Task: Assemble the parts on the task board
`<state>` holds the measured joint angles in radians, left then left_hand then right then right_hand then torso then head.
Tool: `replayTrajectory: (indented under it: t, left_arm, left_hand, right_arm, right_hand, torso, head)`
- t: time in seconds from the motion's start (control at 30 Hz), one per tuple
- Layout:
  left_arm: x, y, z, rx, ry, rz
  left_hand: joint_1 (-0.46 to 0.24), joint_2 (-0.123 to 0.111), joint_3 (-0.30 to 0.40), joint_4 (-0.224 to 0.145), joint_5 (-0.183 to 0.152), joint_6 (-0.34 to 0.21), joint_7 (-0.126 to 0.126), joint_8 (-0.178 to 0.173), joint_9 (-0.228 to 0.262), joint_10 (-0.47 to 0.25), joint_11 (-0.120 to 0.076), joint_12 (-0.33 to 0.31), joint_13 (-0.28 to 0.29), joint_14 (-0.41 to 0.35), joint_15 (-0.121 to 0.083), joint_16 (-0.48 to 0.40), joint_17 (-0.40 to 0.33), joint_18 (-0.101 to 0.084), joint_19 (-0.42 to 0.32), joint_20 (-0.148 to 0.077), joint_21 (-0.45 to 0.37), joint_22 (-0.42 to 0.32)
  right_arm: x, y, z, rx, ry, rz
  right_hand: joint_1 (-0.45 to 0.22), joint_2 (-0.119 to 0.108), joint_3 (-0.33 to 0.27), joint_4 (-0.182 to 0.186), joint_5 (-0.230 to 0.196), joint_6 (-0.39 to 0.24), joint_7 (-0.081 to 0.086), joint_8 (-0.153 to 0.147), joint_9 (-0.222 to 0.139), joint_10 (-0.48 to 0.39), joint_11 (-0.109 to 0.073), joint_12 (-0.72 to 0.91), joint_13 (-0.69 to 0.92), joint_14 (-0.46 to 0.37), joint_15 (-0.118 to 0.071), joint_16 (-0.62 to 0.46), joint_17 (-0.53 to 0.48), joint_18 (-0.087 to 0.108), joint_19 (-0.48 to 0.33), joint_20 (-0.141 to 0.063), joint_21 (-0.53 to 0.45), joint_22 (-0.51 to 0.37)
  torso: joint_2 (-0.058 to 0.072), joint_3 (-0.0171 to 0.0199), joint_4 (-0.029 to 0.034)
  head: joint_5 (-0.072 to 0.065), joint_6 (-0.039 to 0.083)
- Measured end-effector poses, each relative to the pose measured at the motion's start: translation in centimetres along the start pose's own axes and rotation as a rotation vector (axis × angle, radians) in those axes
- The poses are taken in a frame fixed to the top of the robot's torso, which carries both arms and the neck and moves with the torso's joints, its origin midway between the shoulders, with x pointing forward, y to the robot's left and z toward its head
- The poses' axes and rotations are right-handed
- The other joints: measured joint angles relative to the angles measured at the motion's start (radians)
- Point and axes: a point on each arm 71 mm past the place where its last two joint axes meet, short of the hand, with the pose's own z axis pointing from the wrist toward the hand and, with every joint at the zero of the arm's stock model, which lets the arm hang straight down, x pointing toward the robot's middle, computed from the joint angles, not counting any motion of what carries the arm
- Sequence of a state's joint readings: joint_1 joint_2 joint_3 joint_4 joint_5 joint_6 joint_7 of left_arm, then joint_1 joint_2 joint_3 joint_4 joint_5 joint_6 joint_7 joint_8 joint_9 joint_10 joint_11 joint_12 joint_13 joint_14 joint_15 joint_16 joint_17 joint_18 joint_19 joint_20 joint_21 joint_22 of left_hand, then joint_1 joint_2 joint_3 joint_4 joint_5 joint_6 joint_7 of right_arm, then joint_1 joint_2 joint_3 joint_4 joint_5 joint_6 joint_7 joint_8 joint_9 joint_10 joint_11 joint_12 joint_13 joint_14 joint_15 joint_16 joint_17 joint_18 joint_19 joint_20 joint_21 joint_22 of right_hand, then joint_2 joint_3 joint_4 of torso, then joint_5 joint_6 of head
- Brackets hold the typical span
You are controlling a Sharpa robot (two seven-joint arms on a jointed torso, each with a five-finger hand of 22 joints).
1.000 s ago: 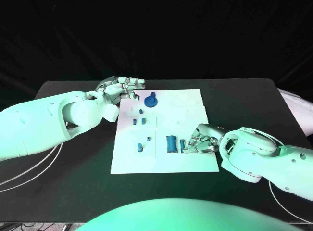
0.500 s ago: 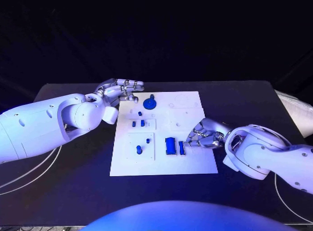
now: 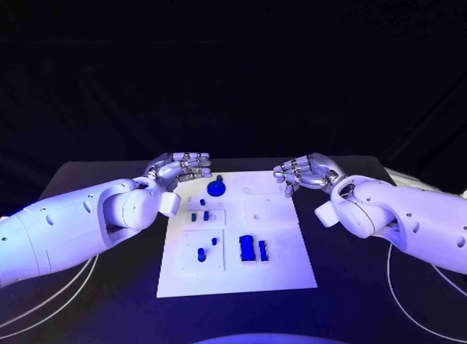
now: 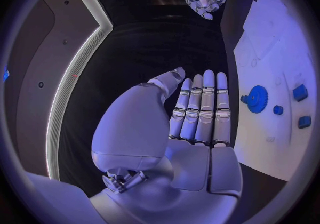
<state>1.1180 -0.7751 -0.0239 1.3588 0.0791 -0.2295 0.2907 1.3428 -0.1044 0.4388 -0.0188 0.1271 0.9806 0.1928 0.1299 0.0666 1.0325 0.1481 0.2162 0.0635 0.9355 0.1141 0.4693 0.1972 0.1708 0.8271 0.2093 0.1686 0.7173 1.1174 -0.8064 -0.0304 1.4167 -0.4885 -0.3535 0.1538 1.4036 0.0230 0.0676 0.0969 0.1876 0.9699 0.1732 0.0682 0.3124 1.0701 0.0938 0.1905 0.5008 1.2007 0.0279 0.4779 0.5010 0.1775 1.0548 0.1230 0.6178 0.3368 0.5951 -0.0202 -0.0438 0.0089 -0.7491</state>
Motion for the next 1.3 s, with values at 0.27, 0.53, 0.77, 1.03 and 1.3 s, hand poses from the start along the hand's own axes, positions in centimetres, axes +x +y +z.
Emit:
replayTrajectory:
  t: [0.27, 0.53, 0.77, 1.03, 1.3]
  left_arm:
    - [-0.9, 0.8, 1.6, 0.04, -0.103, -0.007]
    - [-0.9, 1.0, 1.7, 0.044, -0.124, -0.009]
    - [0.8, 1.4, 0.7, 0.041, -0.117, -0.005]
    - [3.4, 1.5, -1.5, 0.079, -0.164, 0.044]
    - [4.2, 1.1, -2.8, 0.135, -0.237, 0.11]
  left_hand:
    - [0.002, 0.002, -0.032, 0.009, 0.0, -0.013, -0.002, -0.032, 0.0, -0.021, 0.021, -0.086, -0.001, -0.013, 0.042, -0.234, -0.101, 0.0, -0.07, 0.062, -0.105, -0.191]
    - [-0.239, 0.062, -0.111, 0.014, -0.021, -0.184, -0.032, -0.087, -0.036, -0.205, -0.008, -0.116, -0.035, -0.171, 0.013, -0.293, -0.157, -0.016, -0.209, 0.013, -0.14, -0.305]
    - [-0.525, 0.092, -0.196, 0.018, -0.078, -0.391, -0.074, -0.115, -0.057, -0.42, -0.045, -0.179, -0.055, -0.369, -0.026, -0.339, -0.185, -0.047, -0.369, -0.045, -0.157, -0.412]
    - [-0.759, 0.101, -0.265, 0.018, -0.113, -0.56, -0.131, -0.123, -0.063, -0.595, -0.112, -0.205, -0.06, -0.532, -0.09, -0.382, -0.193, -0.062, -0.5, -0.092, -0.163, -0.499]
    - [-0.914, 0.104, -0.312, 0.018, -0.12, -0.672, -0.174, -0.123, -0.065, -0.711, -0.138, -0.209, -0.062, -0.639, -0.108, -0.443, -0.195, -0.118, -0.588, -0.141, -0.163, -0.557]
  right_arm:
    - [-1.5, -0.6, 3.0, -0.056, -0.072, 0.201]
    - [-1.6, -0.7, 3.3, -0.067, -0.084, 0.244]
    - [0.2, -0.2, 2.2, -0.073, -0.087, 0.275]
    - [3.1, 0.9, -0.1, -0.091, -0.158, 0.344]
    - [3.8, 1.4, -1.6, -0.086, -0.269, 0.369]
  right_hand:
    - [-0.002, -0.02, 0.094, -0.038, -0.006, -0.028, 0.01, 0.0, -0.071, 0.016, 0.032, -0.1, -0.25, -0.076, 0.06, -0.297, -0.204, 0.0, -0.044, 0.062, -0.274, -0.177]
    - [-0.284, -0.025, 0.095, -0.082, -0.043, -0.207, -0.02, -0.039, -0.139, -0.178, 0.016, -0.153, -0.354, -0.278, 0.016, -0.375, -0.306, -0.021, -0.217, 0.041, -0.39, -0.243]
    - [-0.573, -0.023, 0.054, -0.094, -0.08, -0.405, -0.06, -0.055, -0.184, -0.408, -0.039, -0.178, -0.392, -0.517, -0.015, -0.435, -0.357, -0.049, -0.434, -0.002, -0.449, -0.306]
    - [-0.813, -0.023, 0.003, -0.096, -0.146, -0.568, -0.12, -0.061, -0.231, -0.6, -0.081, -0.184, -0.456, -0.715, -0.024, -0.466, -0.398, -0.07, -0.613, -0.053, -0.498, -0.329]
    - [-0.971, -0.023, -0.044, -0.096, -0.174, -0.676, -0.158, -0.061, -0.289, -0.726, -0.09, -0.184, -0.488, -0.845, -0.026, -0.471, -0.46, -0.125, -0.731, -0.103, -0.545, -0.334]
  torso:
    - [-0.033, -0.0022, -0.0033]
    - [-0.041, -0.0008, -0.0005]
    - [-0.045, 0.0092, 0.0206]
    - [-0.05, 0.0183, 0.04]
    - [-0.051, 0.02, 0.0433]
  head:
    - [-0.004, 0.064]
    - [-0.003, 0.078]
    - [-0.007, 0.12]
    - [-0.009, 0.147]
    - [-0.009, 0.149]
